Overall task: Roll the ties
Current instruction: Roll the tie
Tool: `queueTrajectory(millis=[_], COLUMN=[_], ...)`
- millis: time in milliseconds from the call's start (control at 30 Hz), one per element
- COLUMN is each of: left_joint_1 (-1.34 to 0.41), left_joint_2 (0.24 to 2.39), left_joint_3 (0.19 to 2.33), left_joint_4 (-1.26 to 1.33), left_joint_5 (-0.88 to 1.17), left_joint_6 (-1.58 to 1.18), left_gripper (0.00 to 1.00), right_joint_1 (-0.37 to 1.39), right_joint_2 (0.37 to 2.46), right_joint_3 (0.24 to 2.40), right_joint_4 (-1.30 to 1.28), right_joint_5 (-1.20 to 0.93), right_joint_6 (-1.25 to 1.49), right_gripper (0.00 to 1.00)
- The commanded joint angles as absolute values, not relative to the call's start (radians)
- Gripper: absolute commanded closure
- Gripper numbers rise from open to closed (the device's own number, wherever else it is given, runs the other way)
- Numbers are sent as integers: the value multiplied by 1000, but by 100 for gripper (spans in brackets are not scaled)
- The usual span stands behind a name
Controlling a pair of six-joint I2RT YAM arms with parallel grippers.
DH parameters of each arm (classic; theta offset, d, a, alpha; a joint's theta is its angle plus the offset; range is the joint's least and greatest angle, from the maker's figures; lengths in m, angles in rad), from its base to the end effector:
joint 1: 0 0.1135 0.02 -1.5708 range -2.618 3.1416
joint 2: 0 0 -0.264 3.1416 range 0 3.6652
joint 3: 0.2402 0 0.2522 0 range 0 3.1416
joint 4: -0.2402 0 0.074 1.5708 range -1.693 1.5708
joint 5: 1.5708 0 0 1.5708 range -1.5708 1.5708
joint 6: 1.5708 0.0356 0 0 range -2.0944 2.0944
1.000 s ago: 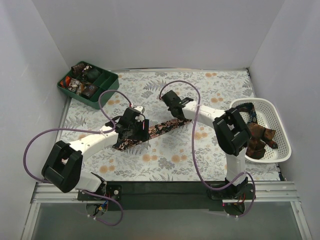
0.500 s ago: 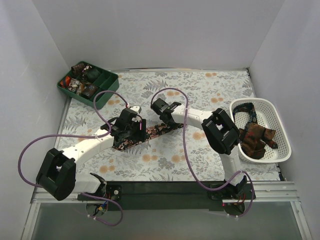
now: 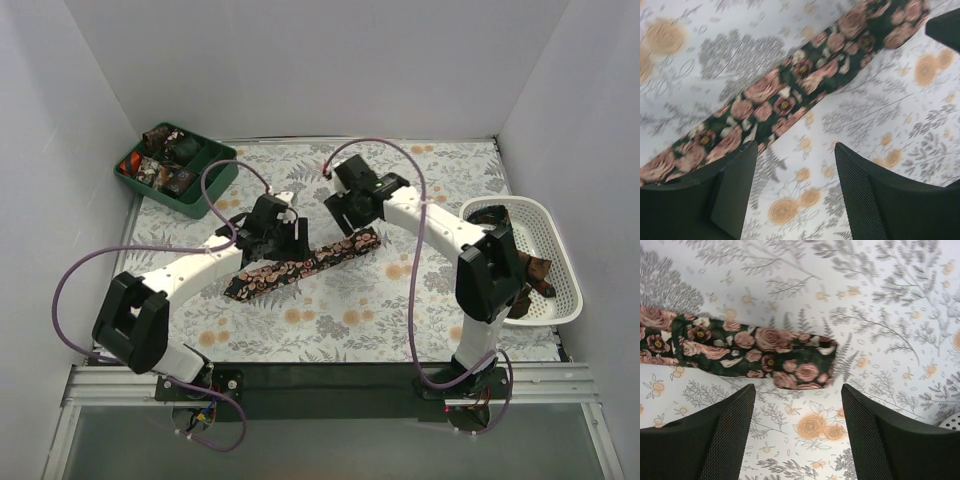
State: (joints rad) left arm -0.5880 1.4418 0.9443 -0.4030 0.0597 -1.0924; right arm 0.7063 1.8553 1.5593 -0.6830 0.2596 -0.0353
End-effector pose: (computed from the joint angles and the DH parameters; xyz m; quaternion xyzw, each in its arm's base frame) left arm 0.2468 -0.1671 0.2253 -0.2260 0.9165 -0.2637 0.1984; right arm 0.3151 0.2568 0.2629 -0.3085 0.8977 -0.0217 0.3138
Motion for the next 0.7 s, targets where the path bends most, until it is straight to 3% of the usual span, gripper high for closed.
queueTrajectory(millis=[0, 333, 667], left_joint_1=[-620, -738, -746], left_joint_2=[1515, 1876, 2051], left_joint_3=[1063, 1452, 1554], left_joint_4=[-364, -350, -347], left_joint_5=[117, 170, 153], left_joint_6=[-1117, -1141, -1138], left_gripper=[41, 44, 65], right_joint_1=[568, 269, 189], right_joint_2=[1769, 1769, 1862], right_joint_3=[1569, 1379, 1264], right_joint_4=[-675, -493, -310], right_joint_5=[103, -378, -617], right_joint_6=[26, 106, 138], right_gripper=[36, 29, 33])
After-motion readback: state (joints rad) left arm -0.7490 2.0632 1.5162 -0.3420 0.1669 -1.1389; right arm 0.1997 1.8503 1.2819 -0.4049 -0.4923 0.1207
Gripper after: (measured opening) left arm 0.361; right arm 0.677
